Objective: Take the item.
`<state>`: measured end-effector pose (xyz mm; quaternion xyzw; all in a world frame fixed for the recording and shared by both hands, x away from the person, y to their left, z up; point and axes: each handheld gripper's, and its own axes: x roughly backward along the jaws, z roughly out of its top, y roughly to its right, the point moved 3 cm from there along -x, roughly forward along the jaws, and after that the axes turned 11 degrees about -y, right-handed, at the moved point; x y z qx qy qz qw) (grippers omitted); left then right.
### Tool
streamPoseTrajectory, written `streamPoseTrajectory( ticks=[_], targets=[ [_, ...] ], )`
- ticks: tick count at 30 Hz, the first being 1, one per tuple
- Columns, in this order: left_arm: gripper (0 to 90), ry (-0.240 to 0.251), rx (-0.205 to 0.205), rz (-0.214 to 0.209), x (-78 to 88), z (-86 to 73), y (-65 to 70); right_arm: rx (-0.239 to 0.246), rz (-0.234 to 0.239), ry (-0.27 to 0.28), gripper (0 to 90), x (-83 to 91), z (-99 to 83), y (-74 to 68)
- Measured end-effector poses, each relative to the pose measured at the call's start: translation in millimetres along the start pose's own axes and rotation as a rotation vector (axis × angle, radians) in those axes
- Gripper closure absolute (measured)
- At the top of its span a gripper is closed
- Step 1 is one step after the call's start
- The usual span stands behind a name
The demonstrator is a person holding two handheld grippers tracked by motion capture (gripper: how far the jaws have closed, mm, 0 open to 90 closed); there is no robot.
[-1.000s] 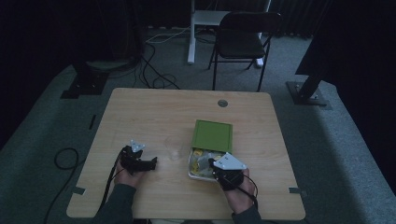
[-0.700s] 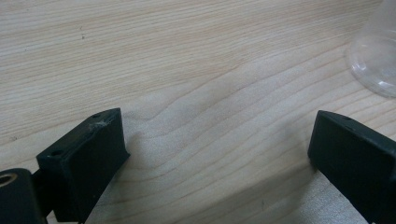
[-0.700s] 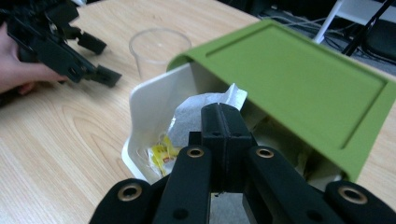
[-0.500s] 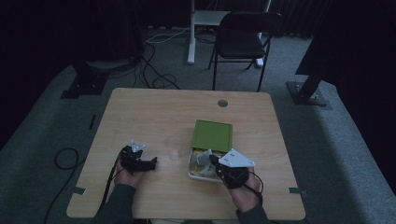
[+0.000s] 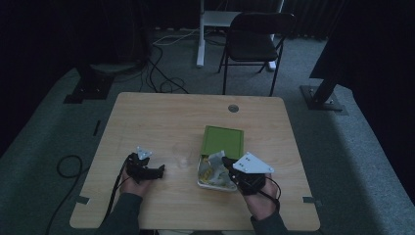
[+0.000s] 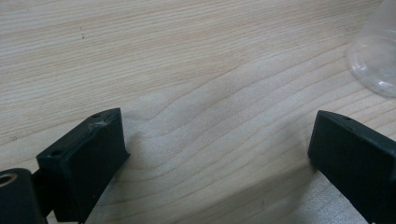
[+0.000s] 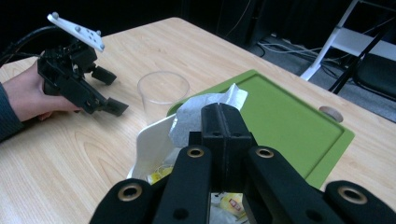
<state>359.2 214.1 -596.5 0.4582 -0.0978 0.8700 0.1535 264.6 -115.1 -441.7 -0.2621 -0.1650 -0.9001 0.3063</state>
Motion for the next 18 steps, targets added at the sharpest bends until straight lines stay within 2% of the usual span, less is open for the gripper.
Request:
streamPoseTrajectory(
  ticks=[8, 18],
  targets=[
    [4.8, 0.0, 0.0, 0.0, 0.0, 0.0, 0.0, 0.005, 0.021, 0.026, 90.0, 8.8, 5.8, -0.7],
    [4.8, 0.0, 0.0, 0.0, 0.0, 0.0, 0.0, 0.036, 0.041, 0.056, 90.0, 20.1, 13.8, -10.2]
  ],
)
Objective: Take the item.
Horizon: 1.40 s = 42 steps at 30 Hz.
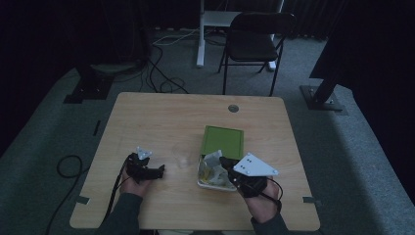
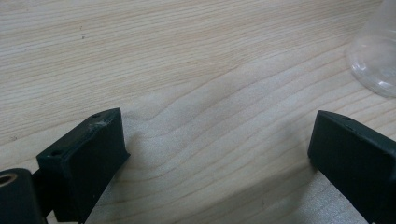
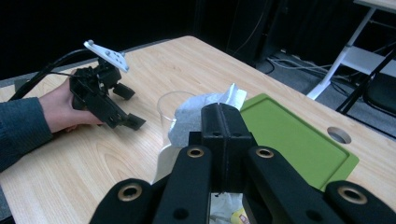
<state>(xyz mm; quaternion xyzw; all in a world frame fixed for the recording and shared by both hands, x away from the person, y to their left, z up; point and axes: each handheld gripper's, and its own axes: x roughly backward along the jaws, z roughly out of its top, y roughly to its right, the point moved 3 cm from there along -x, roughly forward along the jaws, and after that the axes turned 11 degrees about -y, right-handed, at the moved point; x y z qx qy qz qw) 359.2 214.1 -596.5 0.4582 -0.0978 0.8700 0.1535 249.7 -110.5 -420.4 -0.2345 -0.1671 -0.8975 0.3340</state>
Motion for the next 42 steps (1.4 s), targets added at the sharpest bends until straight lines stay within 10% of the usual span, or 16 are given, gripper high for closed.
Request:
streamPoseTrajectory(
  ticks=[42],
  targets=[
    [4.8, 0.0, 0.0, 0.0, 0.0, 0.0, 0.0, 0.073, 0.043, 0.022, 90.0, -27.6, 30.5, -21.9]
  ],
)
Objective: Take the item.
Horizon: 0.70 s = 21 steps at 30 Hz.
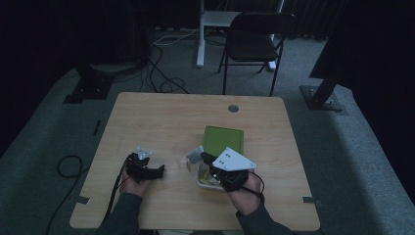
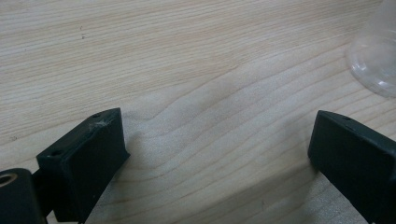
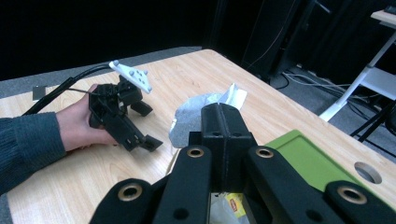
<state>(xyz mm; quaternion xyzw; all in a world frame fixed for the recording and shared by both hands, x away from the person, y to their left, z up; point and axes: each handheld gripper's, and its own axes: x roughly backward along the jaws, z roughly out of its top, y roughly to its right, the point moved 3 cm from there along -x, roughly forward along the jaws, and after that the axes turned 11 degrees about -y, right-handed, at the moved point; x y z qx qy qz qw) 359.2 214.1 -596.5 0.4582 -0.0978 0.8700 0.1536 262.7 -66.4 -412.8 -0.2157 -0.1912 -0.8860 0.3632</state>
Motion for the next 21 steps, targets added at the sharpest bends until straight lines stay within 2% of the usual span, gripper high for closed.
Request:
streamPoseTrajectory(
  ticks=[21],
  targets=[
    [4.8, -0.002, 0.0, 0.0, 0.1, 0.0, 0.0, -0.006, -0.013, 0.028, 90.0, -14.5, 24.1, 10.0]
  ],
)
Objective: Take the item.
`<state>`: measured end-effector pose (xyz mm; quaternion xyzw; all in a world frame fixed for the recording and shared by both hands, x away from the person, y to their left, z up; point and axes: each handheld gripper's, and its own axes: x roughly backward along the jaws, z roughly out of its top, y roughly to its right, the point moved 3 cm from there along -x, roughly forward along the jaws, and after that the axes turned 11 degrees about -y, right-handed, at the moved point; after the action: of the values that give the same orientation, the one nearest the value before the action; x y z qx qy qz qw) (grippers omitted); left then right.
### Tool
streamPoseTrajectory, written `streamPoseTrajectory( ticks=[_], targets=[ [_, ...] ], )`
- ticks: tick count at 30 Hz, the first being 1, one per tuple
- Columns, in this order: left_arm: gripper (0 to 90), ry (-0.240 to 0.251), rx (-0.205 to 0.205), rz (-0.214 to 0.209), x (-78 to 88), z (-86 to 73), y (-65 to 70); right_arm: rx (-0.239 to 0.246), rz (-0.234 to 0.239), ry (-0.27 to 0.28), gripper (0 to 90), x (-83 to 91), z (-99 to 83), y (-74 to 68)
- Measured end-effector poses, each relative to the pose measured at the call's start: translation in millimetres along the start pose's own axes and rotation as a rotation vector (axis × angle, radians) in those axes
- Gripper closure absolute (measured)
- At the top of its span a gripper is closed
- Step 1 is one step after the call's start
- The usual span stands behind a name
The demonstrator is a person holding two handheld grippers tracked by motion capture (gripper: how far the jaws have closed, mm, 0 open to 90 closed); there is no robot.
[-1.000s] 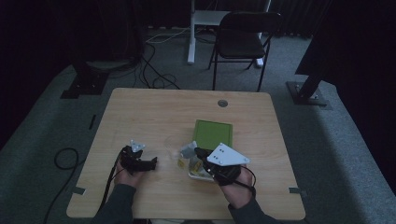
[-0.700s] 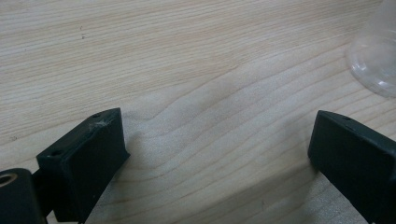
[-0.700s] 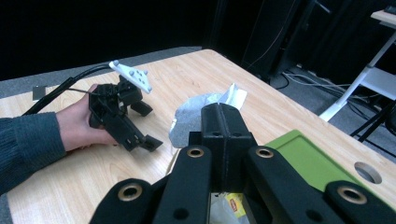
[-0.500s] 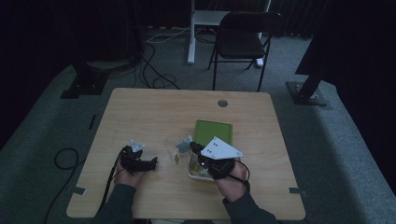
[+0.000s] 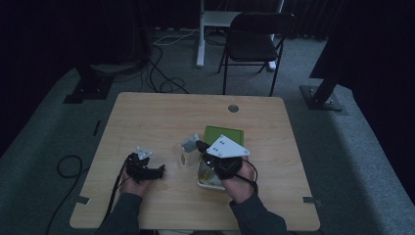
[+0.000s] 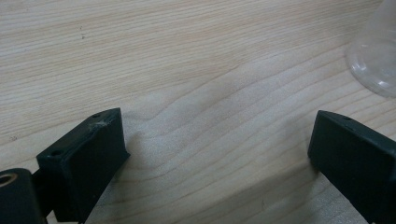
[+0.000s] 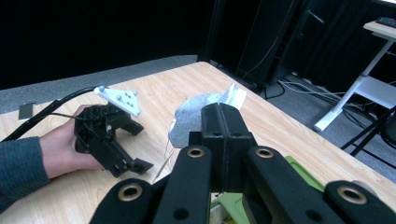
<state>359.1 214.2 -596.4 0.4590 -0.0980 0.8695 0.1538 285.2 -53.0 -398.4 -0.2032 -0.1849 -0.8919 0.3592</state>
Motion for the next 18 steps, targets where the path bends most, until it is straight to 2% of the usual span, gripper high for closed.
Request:
streamPoseTrajectory(
  ticks=[18],
  targets=[
    [4.8, 0.003, 0.001, 0.001, -0.2, 0.1, 0.1, -0.024, -0.018, -0.017, 90.0, -18.6, 6.7, 14.1]
  ],
)
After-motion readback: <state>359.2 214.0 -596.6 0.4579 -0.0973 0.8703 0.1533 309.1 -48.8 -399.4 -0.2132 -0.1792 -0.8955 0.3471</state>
